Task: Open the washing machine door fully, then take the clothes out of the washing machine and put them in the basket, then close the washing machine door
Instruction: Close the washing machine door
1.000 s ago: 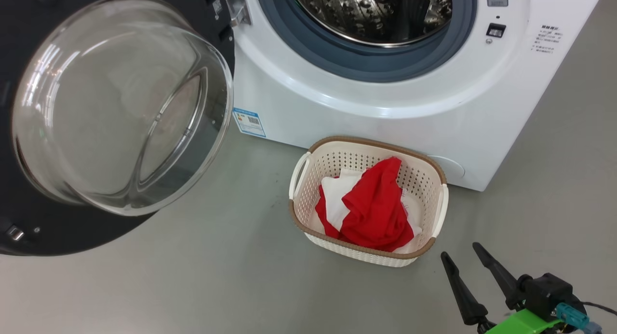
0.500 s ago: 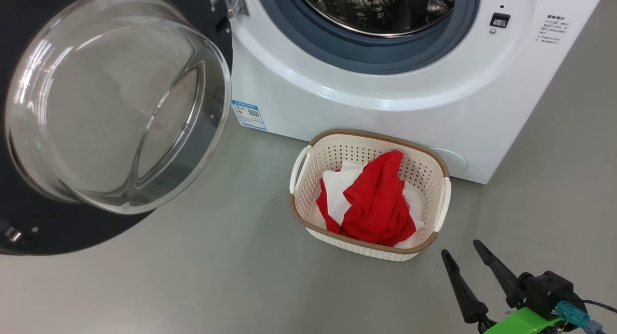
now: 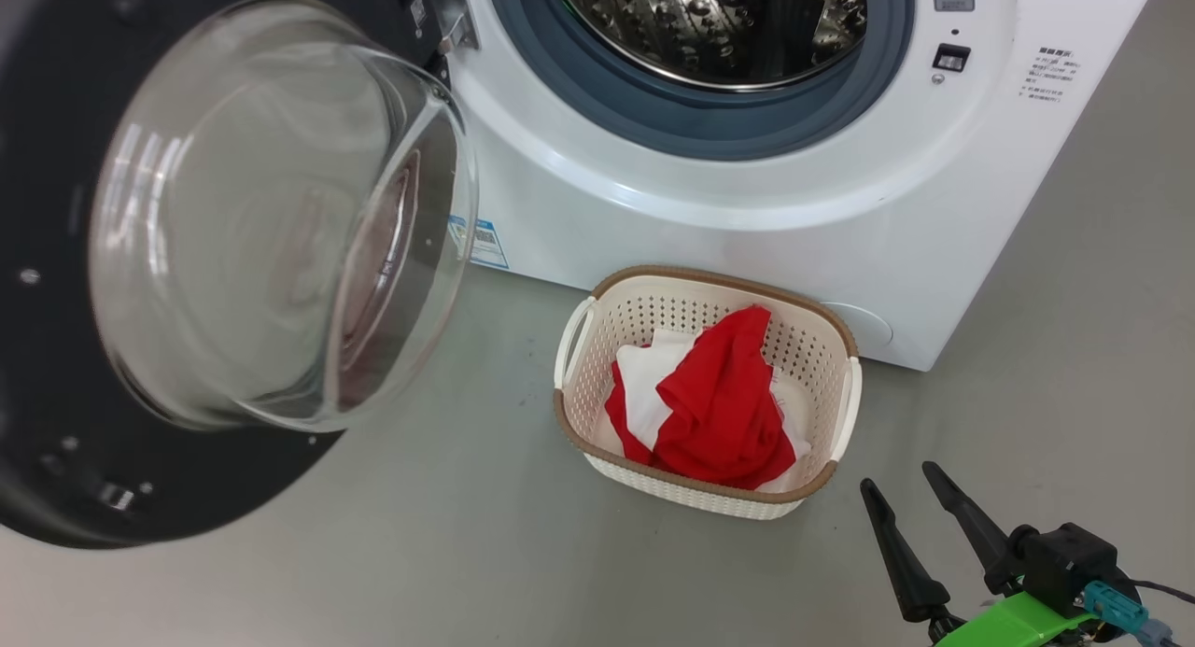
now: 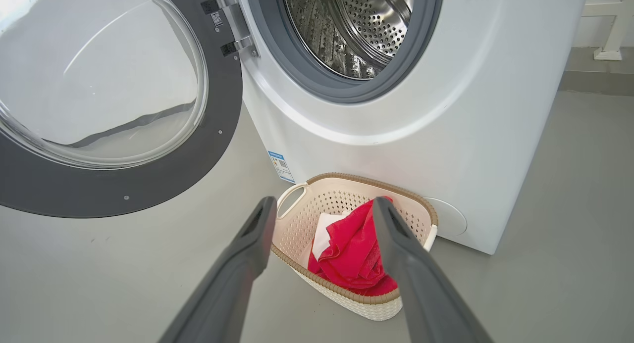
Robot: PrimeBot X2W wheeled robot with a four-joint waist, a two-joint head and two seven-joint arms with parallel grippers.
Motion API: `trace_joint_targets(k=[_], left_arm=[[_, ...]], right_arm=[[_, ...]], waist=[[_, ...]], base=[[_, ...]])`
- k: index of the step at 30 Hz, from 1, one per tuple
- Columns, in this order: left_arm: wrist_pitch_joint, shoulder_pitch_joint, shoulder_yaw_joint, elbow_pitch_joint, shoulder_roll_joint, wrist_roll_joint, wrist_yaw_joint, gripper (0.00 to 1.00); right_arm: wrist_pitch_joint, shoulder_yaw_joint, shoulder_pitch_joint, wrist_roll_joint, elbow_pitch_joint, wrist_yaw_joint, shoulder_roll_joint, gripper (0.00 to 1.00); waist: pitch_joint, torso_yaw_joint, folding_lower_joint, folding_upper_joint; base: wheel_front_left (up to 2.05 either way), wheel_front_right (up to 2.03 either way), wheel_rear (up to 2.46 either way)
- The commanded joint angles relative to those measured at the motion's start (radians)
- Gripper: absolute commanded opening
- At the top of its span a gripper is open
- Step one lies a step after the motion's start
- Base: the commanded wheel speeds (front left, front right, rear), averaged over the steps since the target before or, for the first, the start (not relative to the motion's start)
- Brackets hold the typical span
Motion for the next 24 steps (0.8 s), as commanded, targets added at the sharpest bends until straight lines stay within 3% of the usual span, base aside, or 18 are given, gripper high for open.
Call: trace_joint_targets(k=[1, 12, 24], left_arm=[[0.029, 0.025, 0.002, -0.054, 0.037, -0.023, -0.007, 0.0], [0.141, 0.179, -0.073, -0.343, 0.044, -0.187, -0.007, 0.0], [0.154, 0.253, -0.186, -0.595, 0.029, -0.282, -0.007, 0.0]], right_arm=[[-0.006, 0.019, -0.021, -0.011, -0.02, 0.007, -0.004, 1.0], [-0.006, 0.011, -0.004, -0.012, -0.027, 0.007, 0.011, 1.0], [-0.006, 0.01, 0.01, -0.011, -0.024, 0.007, 0.025, 1.0]], waist=[[-0.011, 0.0, 0.0, 0.0], [-0.046, -0.007, 0.0, 0.0], [-0.074, -0.046, 0.0, 0.0]], base=[[0.0, 0.0, 0.0], [0.0, 0.0, 0.0], [0.0, 0.0, 0.0]])
